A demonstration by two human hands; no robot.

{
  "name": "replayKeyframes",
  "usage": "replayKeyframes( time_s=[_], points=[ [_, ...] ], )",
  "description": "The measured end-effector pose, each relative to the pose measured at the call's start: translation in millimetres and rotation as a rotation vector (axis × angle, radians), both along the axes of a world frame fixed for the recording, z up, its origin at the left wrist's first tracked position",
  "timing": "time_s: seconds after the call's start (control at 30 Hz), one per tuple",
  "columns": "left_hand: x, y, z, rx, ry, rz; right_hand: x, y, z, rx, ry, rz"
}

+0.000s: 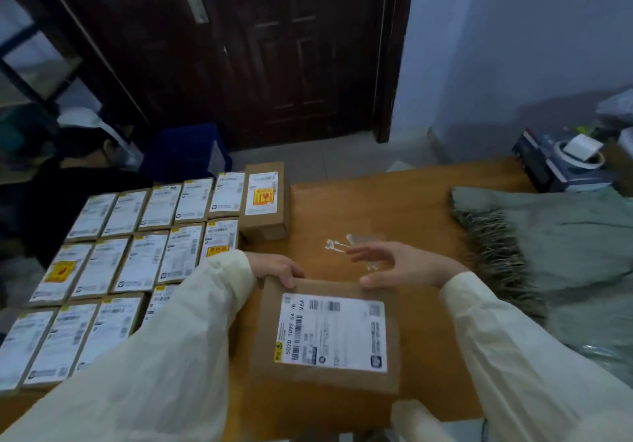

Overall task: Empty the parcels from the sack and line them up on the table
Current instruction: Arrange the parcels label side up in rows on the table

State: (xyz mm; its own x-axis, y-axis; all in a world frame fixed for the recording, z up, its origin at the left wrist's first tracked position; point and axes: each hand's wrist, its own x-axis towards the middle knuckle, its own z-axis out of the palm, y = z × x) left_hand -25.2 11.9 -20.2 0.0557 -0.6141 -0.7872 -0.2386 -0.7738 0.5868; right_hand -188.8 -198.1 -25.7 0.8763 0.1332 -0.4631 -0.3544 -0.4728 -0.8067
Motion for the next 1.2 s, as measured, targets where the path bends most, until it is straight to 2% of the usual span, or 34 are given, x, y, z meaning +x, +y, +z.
replayKeyframes(
  time_s=[0.1,0.2,0.27,0.37,0.4,0.43,0.5,0.57,0.7,0.77,0.9,1.03,1.2],
  points=[
    [9,-18,12,0.037,0.041,-0.174,34,30,6,-0.026,0.258,0.252],
    [27,-14,1,0.037,0.070,-0.192,46,58,-15,0.080,0.344,0.212],
    [41,0,-14,-0.063,0.049,0.070,43,69,-36,0.153,0.298,0.026],
    [62,27,-38,-0.373,-0.013,0.806,34,78,-61,0.366,0.189,-0.447],
    [63,34,-46,-0.410,-0.011,0.944,33,80,-71,0.456,0.152,-0.611],
    [58,42,-55,-0.398,0.007,0.979,33,81,-79,0.528,0.114,-0.756],
    [32,52,-70,-0.338,0.008,0.867,37,87,-89,0.602,0.059,-0.952],
    [-2,57,-83,-0.275,-0.005,0.810,44,100,-95,0.627,0.058,-0.991],
    [-42,70,-111,-0.288,-0.030,1.001,56,144,-101,0.608,0.096,-1.010],
    [-46,81,-120,-0.275,-0.111,0.995,60,162,-103,0.560,0.088,-1.045],
    [-45,97,-117,-0.232,-0.305,0.933,68,186,-107,0.436,0.042,-1.028],
    [-43,97,-106,-0.169,-0.540,0.787,75,194,-109,0.372,0.015,-0.986],
    [-36,99,-101,-0.083,-0.632,0.677,85,198,-112,0.333,-0.020,-0.923]
  ],
)
